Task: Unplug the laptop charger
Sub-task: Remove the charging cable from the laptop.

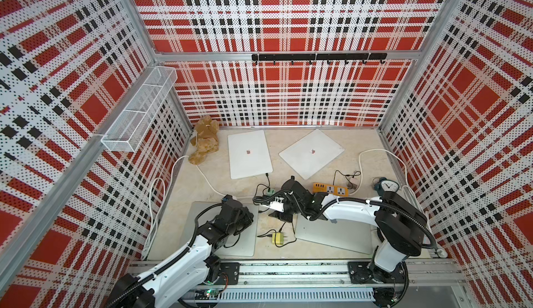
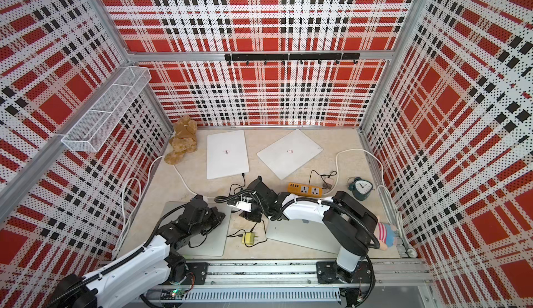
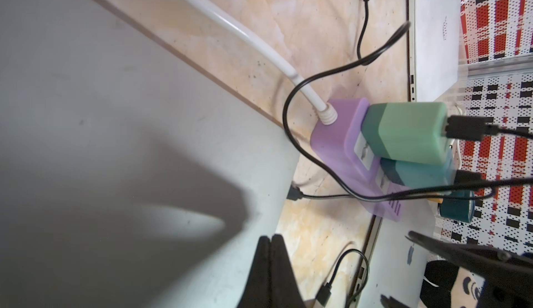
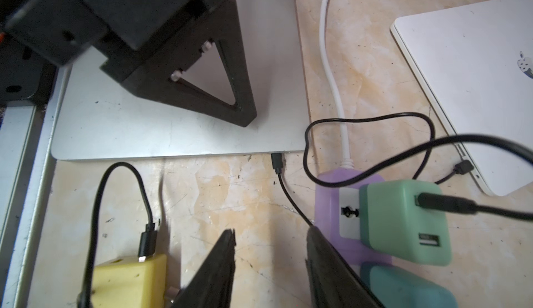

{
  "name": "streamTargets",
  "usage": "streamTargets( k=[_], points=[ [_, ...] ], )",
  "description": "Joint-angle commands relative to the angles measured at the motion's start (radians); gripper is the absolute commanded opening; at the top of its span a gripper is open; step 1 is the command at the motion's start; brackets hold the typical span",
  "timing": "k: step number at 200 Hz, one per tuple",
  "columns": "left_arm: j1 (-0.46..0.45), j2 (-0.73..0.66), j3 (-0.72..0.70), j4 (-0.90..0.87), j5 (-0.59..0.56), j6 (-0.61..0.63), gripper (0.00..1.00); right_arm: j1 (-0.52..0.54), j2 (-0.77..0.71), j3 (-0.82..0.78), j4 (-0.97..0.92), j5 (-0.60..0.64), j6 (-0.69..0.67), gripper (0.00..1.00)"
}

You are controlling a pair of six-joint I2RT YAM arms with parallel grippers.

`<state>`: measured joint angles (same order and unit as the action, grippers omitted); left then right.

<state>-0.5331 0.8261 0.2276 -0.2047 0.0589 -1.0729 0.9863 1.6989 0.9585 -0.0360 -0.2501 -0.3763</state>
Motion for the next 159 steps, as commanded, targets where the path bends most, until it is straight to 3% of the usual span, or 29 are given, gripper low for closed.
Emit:
streamTargets(
  k=[1, 78, 159],
  points=[
    [0.012, -0.007, -0.022, 0.037, -0.014, 0.002, 0.00, 0.009, 0.027, 0.022, 0.004, -0.011, -0.020, 0.43],
    [0.071, -0.064, -0.037, -0.010, -0.014, 0.001, 0.00, 0.011, 0.087, 0.073, -0.002, -0.018, -0.032, 0.42],
    [0.102, -0.012, -0.072, 0.084, 0.028, 0.018, 0.00, 0.013, 0.168, 0.156, -0.029, -0.022, -0.049, 0.33]
  ],
)
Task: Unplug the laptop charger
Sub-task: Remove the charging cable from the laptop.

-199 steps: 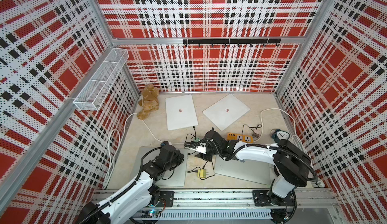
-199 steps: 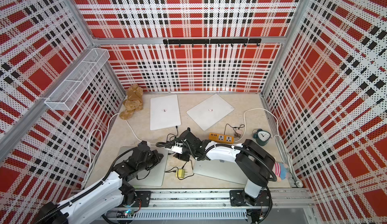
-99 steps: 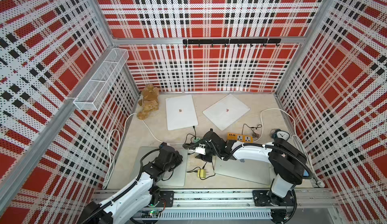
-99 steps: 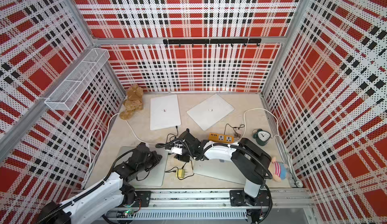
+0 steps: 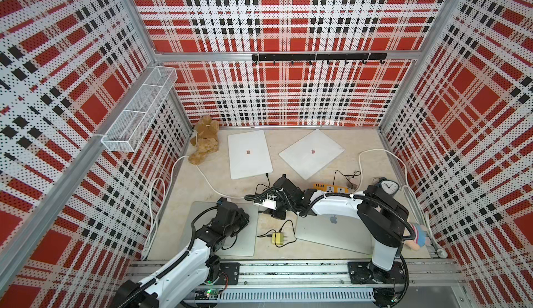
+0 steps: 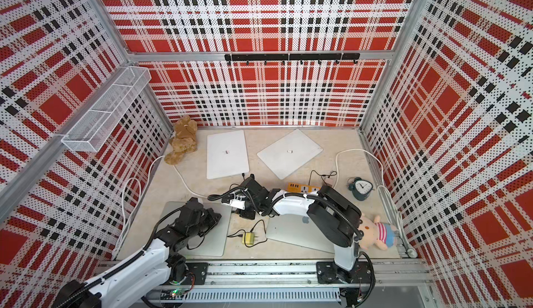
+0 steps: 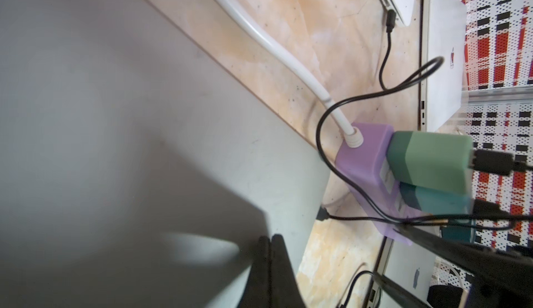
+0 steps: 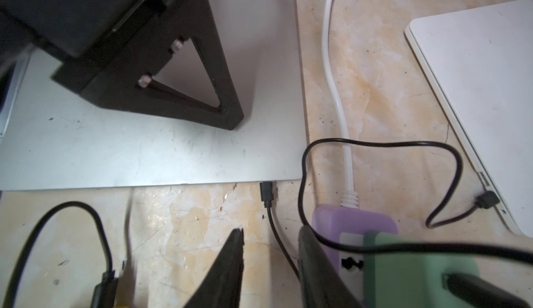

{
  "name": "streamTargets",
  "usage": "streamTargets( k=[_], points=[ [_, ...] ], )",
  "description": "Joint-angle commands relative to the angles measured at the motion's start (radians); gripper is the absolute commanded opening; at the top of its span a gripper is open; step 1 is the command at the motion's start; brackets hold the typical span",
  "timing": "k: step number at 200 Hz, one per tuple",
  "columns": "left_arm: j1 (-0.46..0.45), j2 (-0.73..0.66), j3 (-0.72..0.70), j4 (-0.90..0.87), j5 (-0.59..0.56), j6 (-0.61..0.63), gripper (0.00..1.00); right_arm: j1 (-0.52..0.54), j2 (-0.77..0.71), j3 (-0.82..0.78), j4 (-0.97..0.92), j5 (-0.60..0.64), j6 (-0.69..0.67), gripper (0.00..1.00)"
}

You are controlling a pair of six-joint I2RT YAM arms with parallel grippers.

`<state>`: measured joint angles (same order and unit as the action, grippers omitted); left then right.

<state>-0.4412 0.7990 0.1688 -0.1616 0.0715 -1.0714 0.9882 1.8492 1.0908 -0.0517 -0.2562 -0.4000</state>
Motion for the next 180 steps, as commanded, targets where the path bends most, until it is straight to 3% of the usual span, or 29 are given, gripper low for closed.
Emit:
streamTargets(
  k=[1, 180],
  points=[
    [0.010, 0.015, -0.014, 0.042, 0.016, 0.017, 0.00, 0.011, 0.019, 0.024, -0.013, -0.016, -0.026, 0.33],
    [0.020, -0.006, -0.019, 0.033, 0.030, 0.023, 0.00, 0.020, 0.151, 0.123, -0.063, 0.002, -0.019, 0.28]
  ],
)
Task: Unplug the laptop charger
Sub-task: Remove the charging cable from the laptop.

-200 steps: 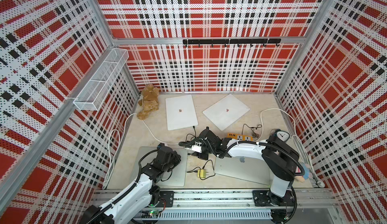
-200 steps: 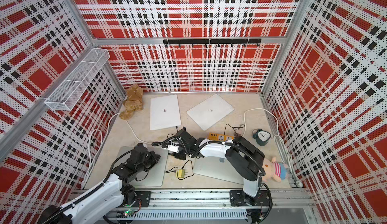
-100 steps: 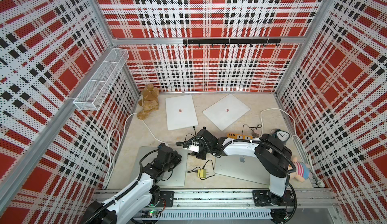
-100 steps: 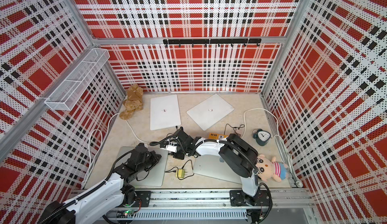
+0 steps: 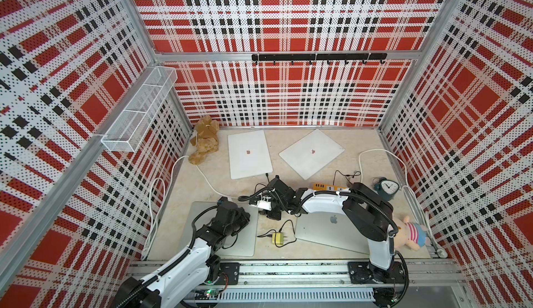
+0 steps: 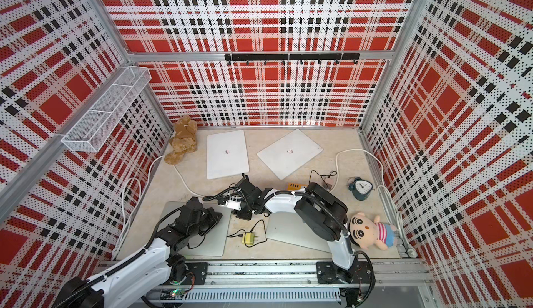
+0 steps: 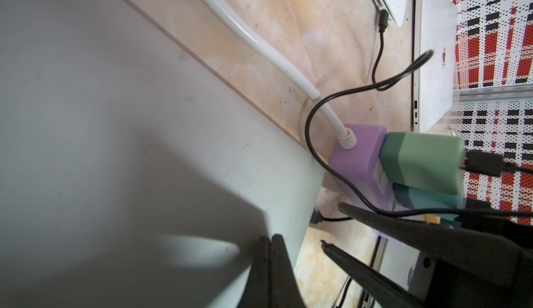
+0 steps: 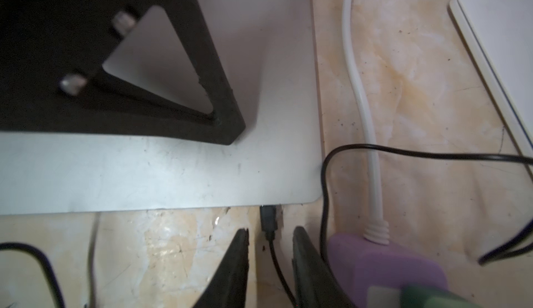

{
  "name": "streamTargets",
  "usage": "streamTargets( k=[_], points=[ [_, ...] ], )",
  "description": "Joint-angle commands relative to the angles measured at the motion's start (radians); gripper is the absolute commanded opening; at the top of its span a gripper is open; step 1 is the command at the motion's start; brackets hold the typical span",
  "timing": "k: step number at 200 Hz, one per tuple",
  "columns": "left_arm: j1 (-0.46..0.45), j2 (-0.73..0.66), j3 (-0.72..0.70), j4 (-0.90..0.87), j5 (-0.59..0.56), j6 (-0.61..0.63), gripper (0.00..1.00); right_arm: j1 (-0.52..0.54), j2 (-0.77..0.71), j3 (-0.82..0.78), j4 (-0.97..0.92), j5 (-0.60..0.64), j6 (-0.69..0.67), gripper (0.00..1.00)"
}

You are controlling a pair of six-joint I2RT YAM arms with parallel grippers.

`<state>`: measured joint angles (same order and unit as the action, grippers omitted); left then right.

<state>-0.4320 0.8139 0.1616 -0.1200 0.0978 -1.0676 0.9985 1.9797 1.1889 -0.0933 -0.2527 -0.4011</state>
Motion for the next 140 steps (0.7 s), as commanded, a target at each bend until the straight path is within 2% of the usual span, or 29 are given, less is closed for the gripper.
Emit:
streamTargets(
  k=[1, 140],
  points=[
    [0.011, -0.022, -0.012, -0.009, 0.003, 0.019, 0.00, 0.009, 0.020, 0.026, -0.022, -0.001, -0.017, 0.28],
    [0.007, -0.030, -0.019, -0.004, 0.008, 0.019, 0.00, 0.014, 0.086, 0.088, -0.098, -0.011, -0.014, 0.24]
  ],
)
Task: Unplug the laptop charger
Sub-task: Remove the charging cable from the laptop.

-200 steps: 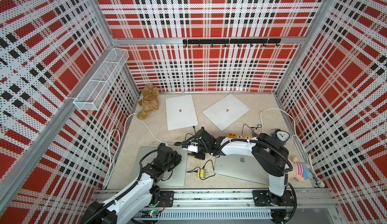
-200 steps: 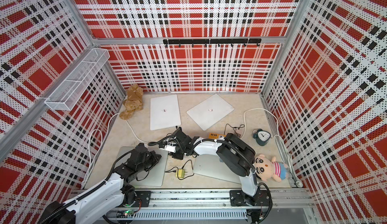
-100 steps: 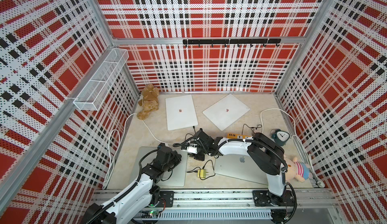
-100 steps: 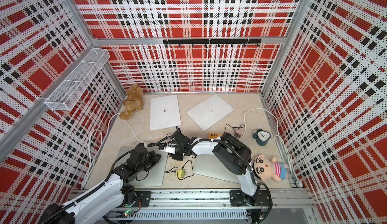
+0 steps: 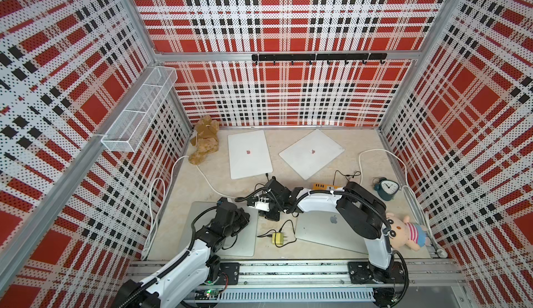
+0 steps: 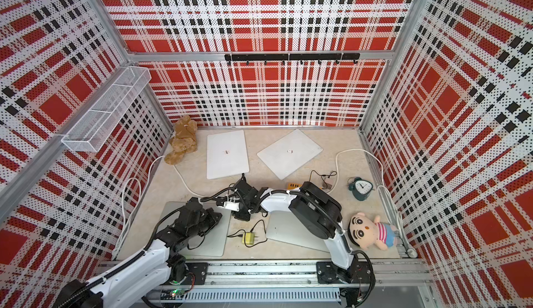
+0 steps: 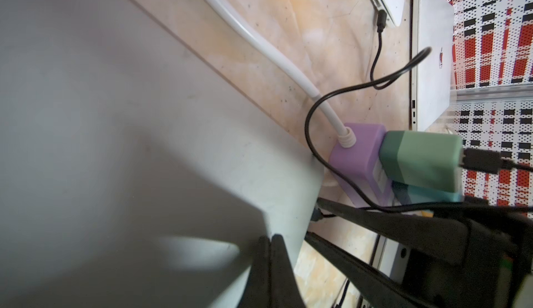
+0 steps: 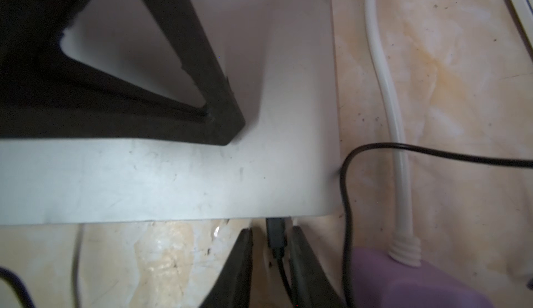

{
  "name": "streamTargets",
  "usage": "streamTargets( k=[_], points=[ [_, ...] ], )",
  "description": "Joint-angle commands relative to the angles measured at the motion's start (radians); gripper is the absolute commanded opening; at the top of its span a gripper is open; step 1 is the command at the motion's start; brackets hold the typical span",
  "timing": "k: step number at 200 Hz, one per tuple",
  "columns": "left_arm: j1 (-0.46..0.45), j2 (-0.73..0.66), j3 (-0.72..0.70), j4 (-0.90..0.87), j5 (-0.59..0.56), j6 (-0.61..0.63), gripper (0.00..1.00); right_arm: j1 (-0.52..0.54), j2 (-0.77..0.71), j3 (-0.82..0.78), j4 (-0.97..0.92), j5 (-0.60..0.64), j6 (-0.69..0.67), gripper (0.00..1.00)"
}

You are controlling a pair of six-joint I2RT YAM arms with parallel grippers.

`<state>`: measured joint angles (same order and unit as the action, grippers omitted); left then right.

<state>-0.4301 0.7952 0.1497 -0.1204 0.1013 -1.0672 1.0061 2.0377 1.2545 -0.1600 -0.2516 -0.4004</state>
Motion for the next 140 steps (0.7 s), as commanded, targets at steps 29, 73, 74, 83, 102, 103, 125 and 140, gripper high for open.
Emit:
streamTargets(
  k=[29, 73, 74, 83, 102, 103, 125, 140],
  points=[
    [0.006, -0.010, -0.006, -0.004, 0.005, 0.020, 0.00, 0.007, 0.045, 0.042, -0.052, -0.012, -0.015, 0.21],
    [0.002, -0.011, -0.007, -0.003, 0.001, 0.020, 0.00, 0.008, 0.067, 0.067, -0.092, -0.007, -0.017, 0.18],
    [0.002, -0.011, -0.007, -0.004, 0.001, 0.020, 0.00, 0.008, 0.067, 0.066, -0.094, -0.006, -0.018, 0.18],
    [0.001, -0.011, -0.007, -0.004, 0.000, 0.019, 0.00, 0.008, 0.067, 0.070, -0.100, -0.002, -0.018, 0.17],
    [0.000, -0.010, -0.007, -0.004, -0.001, 0.019, 0.00, 0.007, 0.062, 0.071, -0.108, 0.007, -0.020, 0.14],
    [0.000, -0.011, -0.007, -0.004, -0.001, 0.019, 0.00, 0.008, 0.062, 0.071, -0.108, 0.008, -0.019, 0.14],
    [-0.002, -0.011, -0.005, -0.004, -0.001, 0.022, 0.00, 0.009, 0.058, 0.075, -0.117, 0.017, -0.024, 0.10],
    [-0.006, -0.011, -0.005, -0.004, -0.003, 0.021, 0.00, 0.010, 0.055, 0.079, -0.118, 0.027, -0.028, 0.08]
  ],
)
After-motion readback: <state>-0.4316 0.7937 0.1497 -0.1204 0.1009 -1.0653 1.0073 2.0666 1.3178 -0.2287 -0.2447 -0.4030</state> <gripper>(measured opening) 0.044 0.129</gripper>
